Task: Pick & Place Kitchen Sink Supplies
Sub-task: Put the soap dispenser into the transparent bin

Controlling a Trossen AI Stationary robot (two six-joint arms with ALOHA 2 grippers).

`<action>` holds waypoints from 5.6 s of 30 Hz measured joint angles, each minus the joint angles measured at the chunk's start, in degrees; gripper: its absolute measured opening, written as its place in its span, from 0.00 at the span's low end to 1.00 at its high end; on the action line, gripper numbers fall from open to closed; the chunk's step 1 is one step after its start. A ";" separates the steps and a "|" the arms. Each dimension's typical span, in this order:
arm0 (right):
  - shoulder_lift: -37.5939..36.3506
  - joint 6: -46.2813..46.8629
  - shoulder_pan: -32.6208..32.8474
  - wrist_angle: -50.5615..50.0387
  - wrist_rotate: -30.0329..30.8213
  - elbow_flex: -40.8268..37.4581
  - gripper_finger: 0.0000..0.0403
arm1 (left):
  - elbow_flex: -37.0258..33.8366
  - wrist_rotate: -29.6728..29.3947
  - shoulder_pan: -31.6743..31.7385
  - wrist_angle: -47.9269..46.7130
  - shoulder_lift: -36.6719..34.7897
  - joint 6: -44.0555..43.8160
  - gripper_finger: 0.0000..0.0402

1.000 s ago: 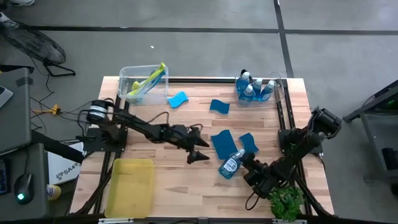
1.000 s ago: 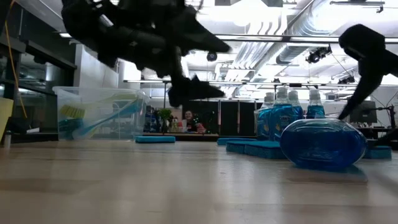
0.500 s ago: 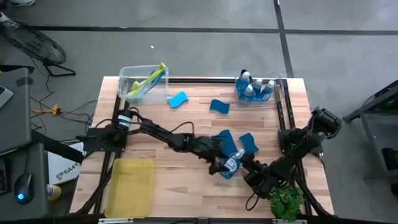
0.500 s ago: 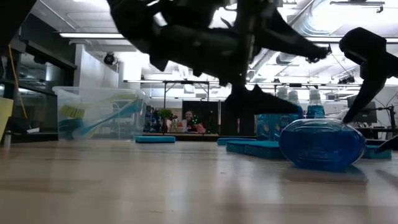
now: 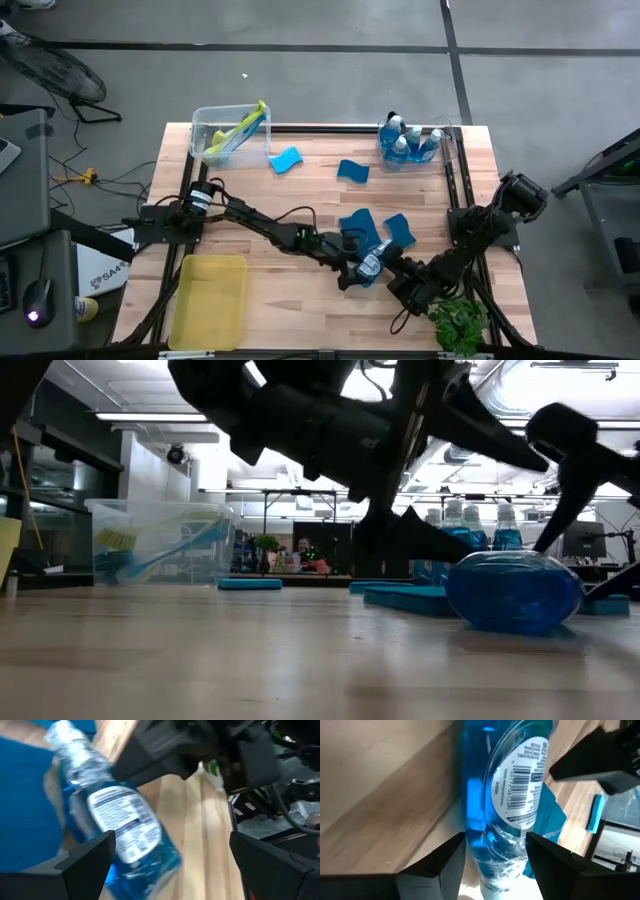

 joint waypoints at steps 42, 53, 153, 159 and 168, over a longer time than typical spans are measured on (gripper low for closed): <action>0.00 -10.26 -6.72 4.30 -3.79 0.02 0.28 | 0.09 -1.11 -1.76 5.69 2.58 -2.51 0.96; 0.00 0.09 -4.52 -2.46 -1.88 0.17 0.33 | 0.09 -1.90 -1.68 5.75 2.64 -2.39 0.96; -9.38 -15.77 -25.19 -10.59 -27.02 0.02 0.61 | 0.02 -10.09 -1.72 1.60 2.58 3.48 0.96; -9.33 -19.66 -29.72 -7.29 -34.04 0.04 0.61 | 0.02 -10.07 -1.72 1.60 2.58 3.23 0.96; -9.33 -21.03 -33.96 -4.80 -40.00 0.04 0.59 | -0.02 -9.50 -1.70 2.43 2.58 3.04 0.96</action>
